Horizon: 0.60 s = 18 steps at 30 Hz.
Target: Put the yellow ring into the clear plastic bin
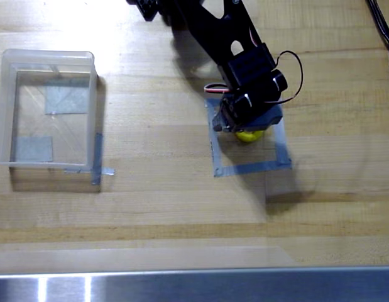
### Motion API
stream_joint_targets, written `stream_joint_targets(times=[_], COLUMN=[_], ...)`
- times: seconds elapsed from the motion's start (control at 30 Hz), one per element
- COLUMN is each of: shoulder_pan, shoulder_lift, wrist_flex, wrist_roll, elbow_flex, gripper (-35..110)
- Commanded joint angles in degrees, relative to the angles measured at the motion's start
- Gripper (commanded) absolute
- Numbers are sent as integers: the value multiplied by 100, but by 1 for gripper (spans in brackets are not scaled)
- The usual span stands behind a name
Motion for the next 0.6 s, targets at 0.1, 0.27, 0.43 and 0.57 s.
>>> stream_joint_targets(times=[0.1,0.27,0.43,0.57], shoulder_pan=[-9,-9,-9,-9], shoulder_lift=[211,105,299,431], wrist_flex=[-70,-598,-1213,-1521], wrist_roll=[70,70,79,79], elbow_flex=[-62,281,861,1222], gripper=[24,24,24,24])
